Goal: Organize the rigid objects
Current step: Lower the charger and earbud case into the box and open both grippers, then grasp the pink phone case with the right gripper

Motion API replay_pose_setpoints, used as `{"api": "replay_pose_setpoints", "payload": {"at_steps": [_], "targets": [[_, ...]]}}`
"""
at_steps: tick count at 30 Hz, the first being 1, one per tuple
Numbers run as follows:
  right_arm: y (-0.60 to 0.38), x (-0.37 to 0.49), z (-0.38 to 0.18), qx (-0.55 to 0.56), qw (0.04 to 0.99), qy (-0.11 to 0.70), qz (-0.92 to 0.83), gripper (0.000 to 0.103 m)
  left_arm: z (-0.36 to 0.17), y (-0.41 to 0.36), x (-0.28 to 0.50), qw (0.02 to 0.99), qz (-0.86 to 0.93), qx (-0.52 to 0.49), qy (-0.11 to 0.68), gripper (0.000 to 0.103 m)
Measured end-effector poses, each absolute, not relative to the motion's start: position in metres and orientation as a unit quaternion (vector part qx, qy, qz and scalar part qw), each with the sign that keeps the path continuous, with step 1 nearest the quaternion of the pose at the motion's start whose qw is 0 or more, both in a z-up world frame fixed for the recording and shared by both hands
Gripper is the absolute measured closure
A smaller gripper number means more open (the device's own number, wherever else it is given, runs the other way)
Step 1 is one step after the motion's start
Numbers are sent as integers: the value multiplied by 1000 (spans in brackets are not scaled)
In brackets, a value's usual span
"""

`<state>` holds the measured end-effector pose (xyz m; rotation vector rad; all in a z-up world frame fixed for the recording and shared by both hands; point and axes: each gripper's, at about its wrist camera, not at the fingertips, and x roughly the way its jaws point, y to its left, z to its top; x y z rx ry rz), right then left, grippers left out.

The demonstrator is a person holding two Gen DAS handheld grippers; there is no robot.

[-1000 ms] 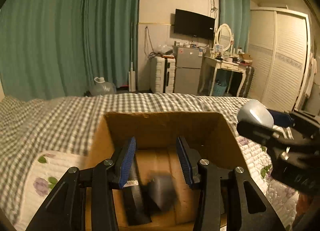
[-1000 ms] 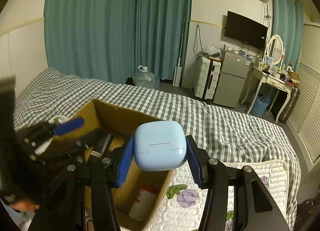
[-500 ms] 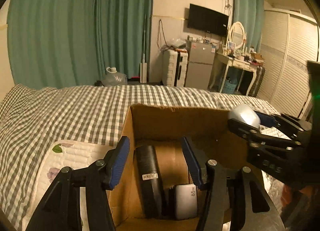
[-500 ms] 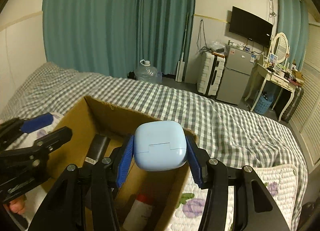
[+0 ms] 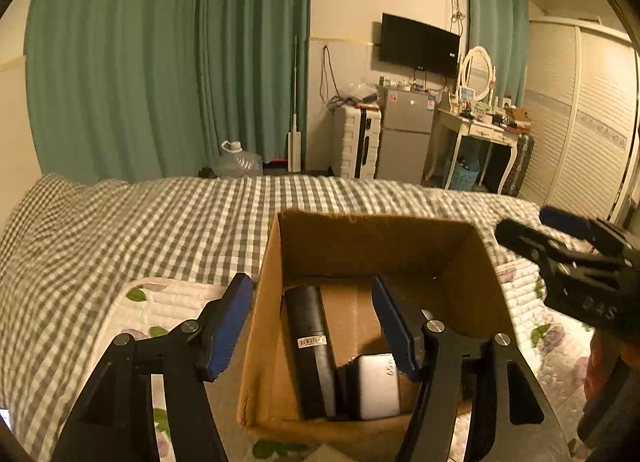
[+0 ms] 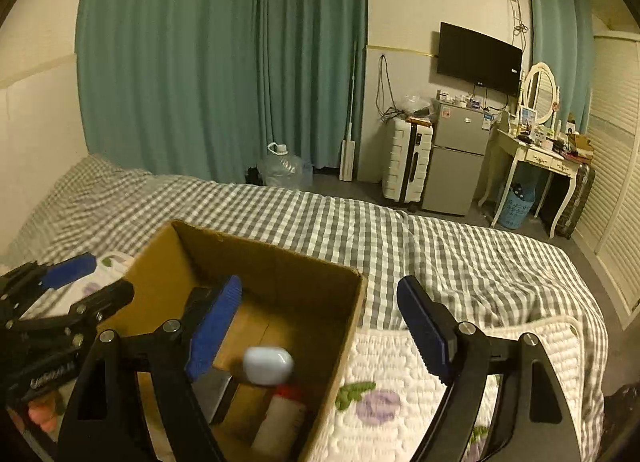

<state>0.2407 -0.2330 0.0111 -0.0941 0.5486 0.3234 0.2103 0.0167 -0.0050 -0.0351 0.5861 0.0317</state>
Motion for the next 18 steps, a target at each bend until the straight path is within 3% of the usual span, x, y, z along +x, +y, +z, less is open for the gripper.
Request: {"api": "replay_pose_setpoints", "payload": {"at_steps": [11, 18], "targets": [[-256, 149, 77, -50, 949, 260, 170, 23, 65, 2, 125, 965, 24, -4, 260, 34], [-256, 100, 93, -67, 947, 257, 179, 23, 80, -2, 87, 965, 28, 5, 259, 34]]}}
